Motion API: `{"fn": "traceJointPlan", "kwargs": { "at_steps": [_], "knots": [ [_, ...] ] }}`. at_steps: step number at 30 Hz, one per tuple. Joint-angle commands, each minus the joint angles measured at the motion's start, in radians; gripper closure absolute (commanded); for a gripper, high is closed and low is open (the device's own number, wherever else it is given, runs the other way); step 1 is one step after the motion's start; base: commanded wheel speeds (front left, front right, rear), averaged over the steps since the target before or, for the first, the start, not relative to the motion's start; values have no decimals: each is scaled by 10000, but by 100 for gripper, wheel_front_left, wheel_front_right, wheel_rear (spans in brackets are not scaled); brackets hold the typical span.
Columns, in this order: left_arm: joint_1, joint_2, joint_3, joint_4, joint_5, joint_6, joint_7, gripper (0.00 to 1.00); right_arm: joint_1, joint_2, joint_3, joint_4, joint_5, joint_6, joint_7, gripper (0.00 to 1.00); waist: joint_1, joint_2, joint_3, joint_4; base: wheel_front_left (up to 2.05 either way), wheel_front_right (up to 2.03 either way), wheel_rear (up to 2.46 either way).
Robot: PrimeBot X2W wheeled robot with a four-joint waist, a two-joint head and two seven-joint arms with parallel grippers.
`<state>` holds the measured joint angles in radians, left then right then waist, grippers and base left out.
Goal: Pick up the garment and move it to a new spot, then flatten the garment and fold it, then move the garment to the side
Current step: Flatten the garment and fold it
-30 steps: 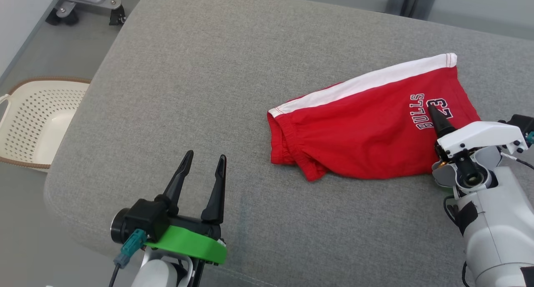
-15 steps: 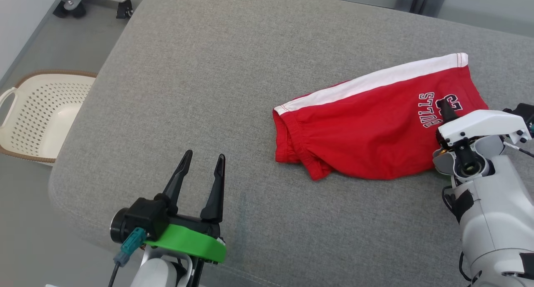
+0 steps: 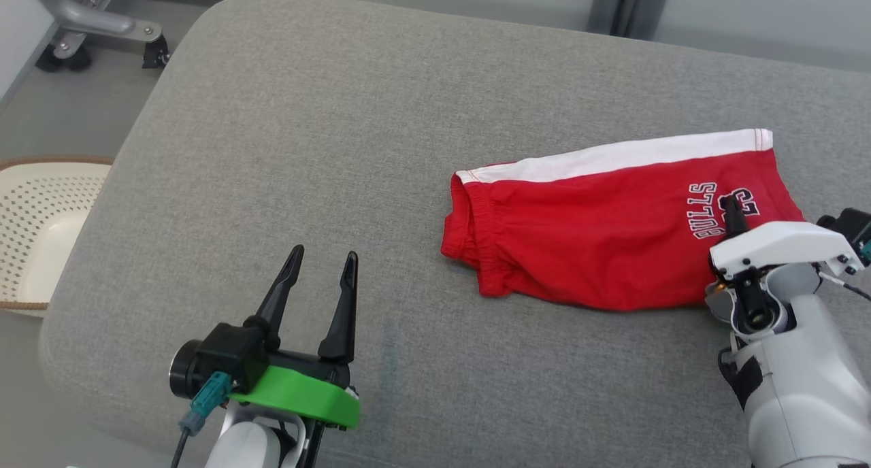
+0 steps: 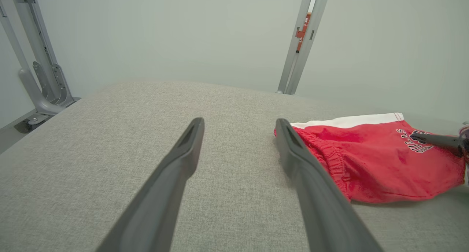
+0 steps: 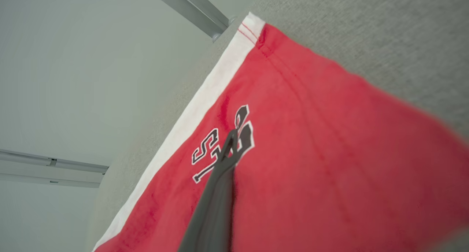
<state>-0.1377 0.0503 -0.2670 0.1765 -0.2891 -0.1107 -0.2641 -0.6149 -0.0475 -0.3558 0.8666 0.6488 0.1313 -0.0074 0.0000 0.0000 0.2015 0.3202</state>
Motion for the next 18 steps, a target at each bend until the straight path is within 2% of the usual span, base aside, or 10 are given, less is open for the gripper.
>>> {"fn": "traceJointPlan", "kwargs": {
  "at_steps": [1, 7, 12, 18],
  "knots": [
    [101, 8, 55, -19, 108, -31, 4, 0, 424, -60, -55, -119, -92, -11, -156, 100, 0, 0, -258, -383, 0, 0, 0],
    [303, 10, 212, 9, 254, -96, 4, 0, 1516, -54, -570, -654, -437, -11, -651, 100, 0, 0, -601, -998, 0, 0, 0],
    [460, 10, 266, 25, 354, -126, 4, 0, 2059, -52, -373, -926, -348, -10, -762, 100, 0, 0, -785, -1434, 0, 0, 0],
    [304, 11, 191, 63, 422, -166, 4, 0, 1898, -44, -233, -895, -675, -7, -1013, 100, 0, 0, -785, -1549, 0, 0, 0]
  ]
}}
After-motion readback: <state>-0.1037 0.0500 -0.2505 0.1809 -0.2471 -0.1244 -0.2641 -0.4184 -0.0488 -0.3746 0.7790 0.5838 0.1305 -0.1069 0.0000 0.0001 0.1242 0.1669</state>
